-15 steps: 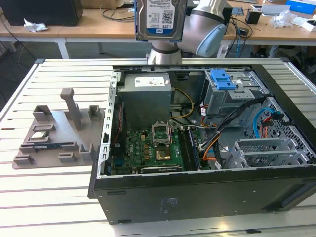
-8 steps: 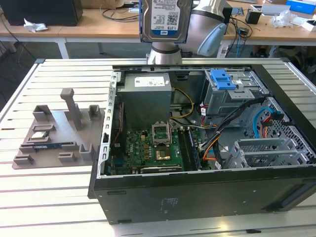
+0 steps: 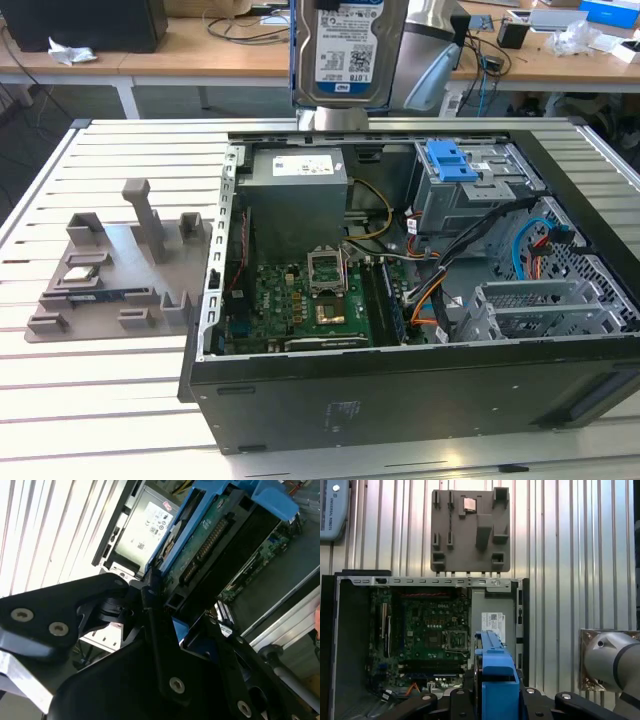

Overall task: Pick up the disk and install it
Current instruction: 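Pick up the disk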

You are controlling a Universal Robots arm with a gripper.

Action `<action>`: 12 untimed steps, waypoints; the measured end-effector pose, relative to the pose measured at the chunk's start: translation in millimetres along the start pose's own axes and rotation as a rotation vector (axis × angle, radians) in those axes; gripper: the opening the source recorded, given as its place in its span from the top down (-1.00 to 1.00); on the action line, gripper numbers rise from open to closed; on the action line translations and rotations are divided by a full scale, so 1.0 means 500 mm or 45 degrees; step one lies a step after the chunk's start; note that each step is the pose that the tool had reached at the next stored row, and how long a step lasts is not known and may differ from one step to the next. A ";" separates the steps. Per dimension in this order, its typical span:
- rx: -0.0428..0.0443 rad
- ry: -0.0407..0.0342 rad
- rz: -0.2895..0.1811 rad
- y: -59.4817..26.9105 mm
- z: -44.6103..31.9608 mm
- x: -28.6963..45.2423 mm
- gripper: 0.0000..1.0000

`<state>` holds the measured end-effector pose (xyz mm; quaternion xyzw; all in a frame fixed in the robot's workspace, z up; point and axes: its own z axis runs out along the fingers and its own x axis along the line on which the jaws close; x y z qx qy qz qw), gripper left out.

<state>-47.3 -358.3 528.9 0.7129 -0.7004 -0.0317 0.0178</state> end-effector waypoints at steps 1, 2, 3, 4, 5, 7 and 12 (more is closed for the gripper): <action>0.000 -0.0003 0.000 -0.003 0.007 0.012 0.26; 0.000 0.0001 0.000 -0.007 0.013 0.019 0.26; 0.000 -0.0001 0.000 -0.010 0.019 0.024 0.26; 0.000 -0.0001 0.000 -0.012 0.023 0.028 0.26; 0.000 -0.0001 0.000 -0.014 0.026 0.031 0.26; 0.000 -0.0001 0.000 -0.018 0.033 0.036 0.26; 0.000 0.0001 0.000 -0.033 0.054 0.055 0.26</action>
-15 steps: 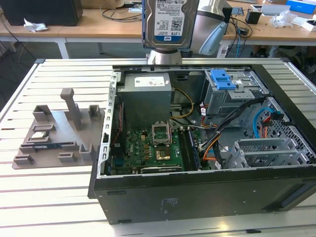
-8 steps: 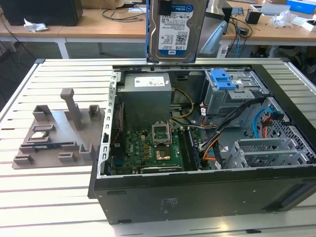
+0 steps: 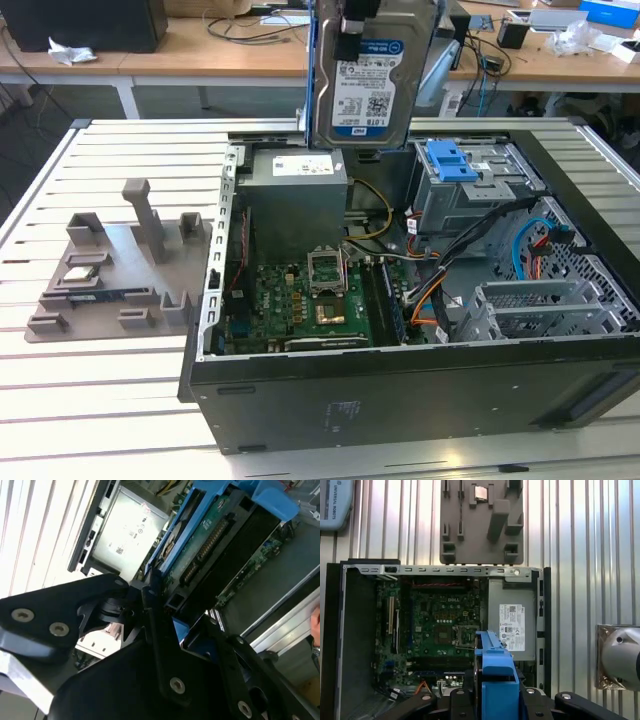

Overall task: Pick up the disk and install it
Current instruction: 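Pick up the disk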

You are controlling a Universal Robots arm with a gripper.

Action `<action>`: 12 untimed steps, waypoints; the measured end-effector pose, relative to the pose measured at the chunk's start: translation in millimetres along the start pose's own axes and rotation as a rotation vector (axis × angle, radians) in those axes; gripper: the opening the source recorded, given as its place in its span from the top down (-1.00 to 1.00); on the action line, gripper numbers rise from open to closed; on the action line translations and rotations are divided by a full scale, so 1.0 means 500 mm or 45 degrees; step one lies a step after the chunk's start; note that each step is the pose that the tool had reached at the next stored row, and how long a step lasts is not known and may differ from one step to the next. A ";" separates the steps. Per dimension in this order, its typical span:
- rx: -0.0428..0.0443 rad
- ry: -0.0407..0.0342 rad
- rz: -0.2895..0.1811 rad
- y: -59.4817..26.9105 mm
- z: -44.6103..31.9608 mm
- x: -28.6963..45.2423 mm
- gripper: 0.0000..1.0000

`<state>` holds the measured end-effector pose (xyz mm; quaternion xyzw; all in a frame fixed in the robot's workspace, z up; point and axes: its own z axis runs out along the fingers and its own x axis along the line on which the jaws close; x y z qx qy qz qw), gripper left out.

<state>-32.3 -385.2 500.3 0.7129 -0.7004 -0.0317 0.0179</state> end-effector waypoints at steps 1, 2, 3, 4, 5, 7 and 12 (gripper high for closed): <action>0.000 -0.0001 0.000 -0.002 0.005 0.011 0.26; 0.000 -0.0002 0.000 -0.003 0.007 0.019 0.26; 0.000 -0.0001 0.000 -0.004 0.010 0.030 0.26; 0.000 -0.0002 0.000 -0.006 0.014 0.045 0.26; 0.000 -0.0001 0.000 -0.008 0.017 0.054 0.26; 0.000 -0.0002 0.000 -0.011 0.019 0.063 0.26; 0.000 0.0000 0.000 -0.015 0.022 0.087 0.26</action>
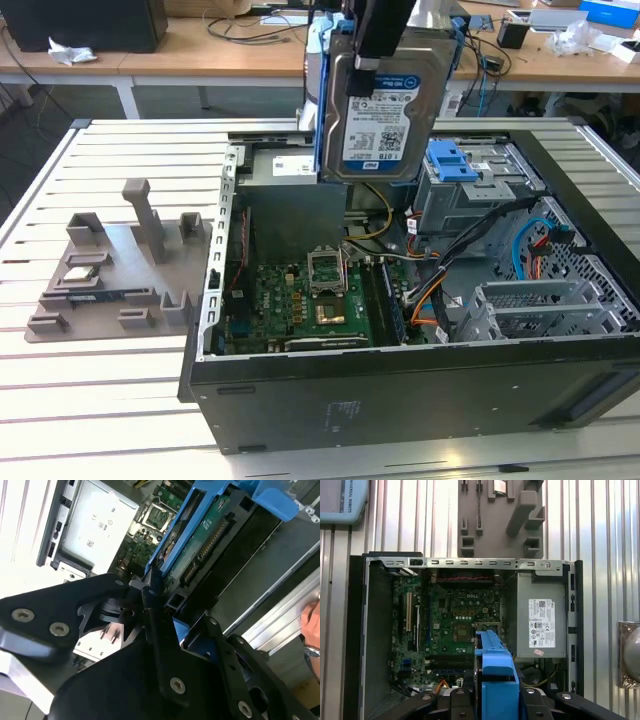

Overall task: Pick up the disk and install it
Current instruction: 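Pick up the disk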

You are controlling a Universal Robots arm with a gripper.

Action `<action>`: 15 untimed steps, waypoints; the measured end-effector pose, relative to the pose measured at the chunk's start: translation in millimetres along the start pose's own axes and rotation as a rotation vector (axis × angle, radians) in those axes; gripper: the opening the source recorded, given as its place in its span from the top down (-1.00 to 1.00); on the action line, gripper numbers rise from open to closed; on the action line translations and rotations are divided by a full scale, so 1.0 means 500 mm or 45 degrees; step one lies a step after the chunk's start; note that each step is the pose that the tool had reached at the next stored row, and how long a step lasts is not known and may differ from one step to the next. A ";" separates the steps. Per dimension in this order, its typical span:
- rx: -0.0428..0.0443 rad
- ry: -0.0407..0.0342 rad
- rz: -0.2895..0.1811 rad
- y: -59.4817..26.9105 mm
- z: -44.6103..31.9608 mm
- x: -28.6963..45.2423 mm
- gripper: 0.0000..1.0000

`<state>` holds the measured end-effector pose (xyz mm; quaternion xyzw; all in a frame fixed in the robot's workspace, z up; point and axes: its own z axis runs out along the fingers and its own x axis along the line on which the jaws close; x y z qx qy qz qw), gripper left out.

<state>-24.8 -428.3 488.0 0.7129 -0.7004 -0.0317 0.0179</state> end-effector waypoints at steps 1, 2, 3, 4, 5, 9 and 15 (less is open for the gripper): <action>0.000 0.0000 0.000 -0.001 0.001 0.005 0.26; 0.000 0.0001 0.000 -0.001 0.001 0.008 0.26; 0.000 0.0001 0.000 -0.002 0.001 0.011 0.26; 0.000 0.0001 0.000 -0.003 0.001 0.016 0.26; 0.000 0.0001 0.000 -0.005 0.002 0.020 0.26; 0.000 0.0000 0.000 -0.009 0.004 0.030 0.26; 0.000 0.0000 0.000 -0.016 0.006 0.040 0.26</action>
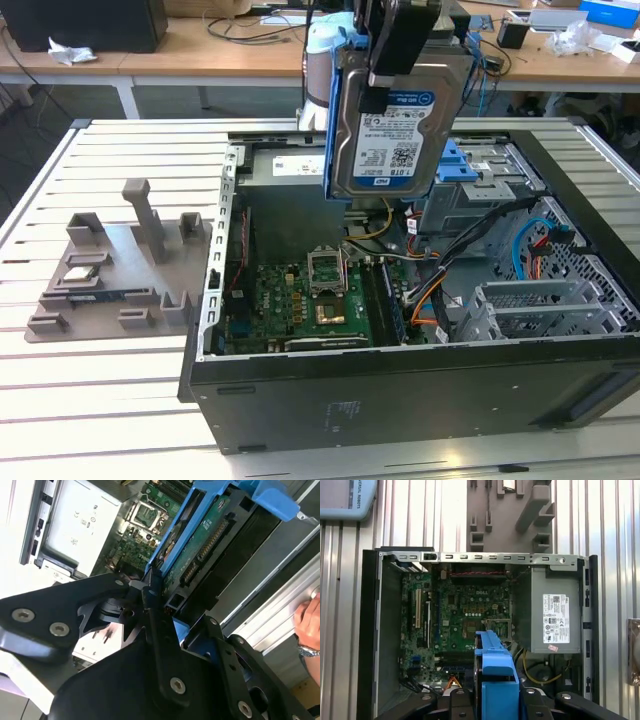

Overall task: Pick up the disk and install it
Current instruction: 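Pick up the disk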

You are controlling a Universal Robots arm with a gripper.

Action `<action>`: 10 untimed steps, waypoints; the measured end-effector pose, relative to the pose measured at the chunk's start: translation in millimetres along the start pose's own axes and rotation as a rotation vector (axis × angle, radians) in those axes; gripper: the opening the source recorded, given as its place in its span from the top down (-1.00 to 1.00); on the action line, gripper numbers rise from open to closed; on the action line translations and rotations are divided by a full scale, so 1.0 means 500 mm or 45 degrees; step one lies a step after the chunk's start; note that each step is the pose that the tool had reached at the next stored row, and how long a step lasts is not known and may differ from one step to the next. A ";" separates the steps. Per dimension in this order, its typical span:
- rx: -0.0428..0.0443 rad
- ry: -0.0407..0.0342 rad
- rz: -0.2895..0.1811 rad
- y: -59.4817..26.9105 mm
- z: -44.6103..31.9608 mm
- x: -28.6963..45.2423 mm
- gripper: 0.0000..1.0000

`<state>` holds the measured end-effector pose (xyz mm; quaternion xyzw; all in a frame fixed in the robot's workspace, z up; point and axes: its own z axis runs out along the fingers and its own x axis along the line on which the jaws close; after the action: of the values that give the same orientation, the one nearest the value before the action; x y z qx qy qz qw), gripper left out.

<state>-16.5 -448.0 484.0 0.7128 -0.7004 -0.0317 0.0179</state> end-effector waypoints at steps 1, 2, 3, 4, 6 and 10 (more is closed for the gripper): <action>0.000 0.0000 0.000 -0.001 0.000 0.001 0.26; 0.000 0.0000 0.000 -0.002 0.001 0.003 0.26; 0.000 -0.0001 0.000 -0.003 0.001 0.004 0.26; 0.000 -0.0003 0.000 -0.004 0.002 0.005 0.26; 0.000 0.0002 0.000 -0.008 0.002 0.008 0.26; 0.000 0.0000 0.000 -0.011 0.005 0.019 0.26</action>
<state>-11.1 -457.4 481.1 0.7128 -0.7004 -0.0317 0.0179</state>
